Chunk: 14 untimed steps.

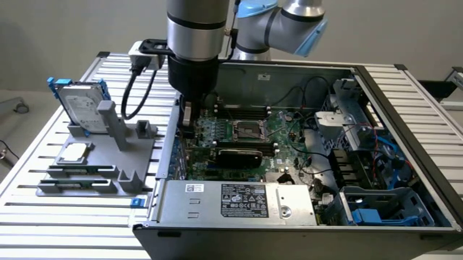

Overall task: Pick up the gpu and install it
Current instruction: 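Press down on the gpu until it lock into place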

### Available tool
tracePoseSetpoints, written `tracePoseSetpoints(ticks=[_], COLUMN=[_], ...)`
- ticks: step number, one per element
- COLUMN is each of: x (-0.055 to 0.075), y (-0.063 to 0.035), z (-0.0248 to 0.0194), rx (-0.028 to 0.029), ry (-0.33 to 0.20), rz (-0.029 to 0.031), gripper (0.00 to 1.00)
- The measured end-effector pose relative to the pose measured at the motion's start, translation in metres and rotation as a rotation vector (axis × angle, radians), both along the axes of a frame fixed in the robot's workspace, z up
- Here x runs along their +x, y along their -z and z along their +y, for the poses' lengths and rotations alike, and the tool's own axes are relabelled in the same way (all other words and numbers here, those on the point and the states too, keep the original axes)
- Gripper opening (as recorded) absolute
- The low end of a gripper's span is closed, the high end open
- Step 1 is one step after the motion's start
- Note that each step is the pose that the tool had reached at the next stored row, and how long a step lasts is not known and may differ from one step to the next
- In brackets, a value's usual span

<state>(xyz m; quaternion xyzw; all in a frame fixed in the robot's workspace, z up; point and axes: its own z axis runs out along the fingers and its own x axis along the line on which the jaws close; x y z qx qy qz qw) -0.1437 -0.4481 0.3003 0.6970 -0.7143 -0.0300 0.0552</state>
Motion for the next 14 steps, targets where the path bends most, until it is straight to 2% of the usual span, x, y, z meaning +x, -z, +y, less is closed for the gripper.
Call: tracePoseSetpoints(ticks=[4,14], x=[-0.0003,-0.0011], y=[0.0,0.0004], z=[0.001,0.0024], rx=[-0.0046,-0.0115], ry=[0.0,0.0], rz=[0.0,0.0], gripper=[0.11,0.11])
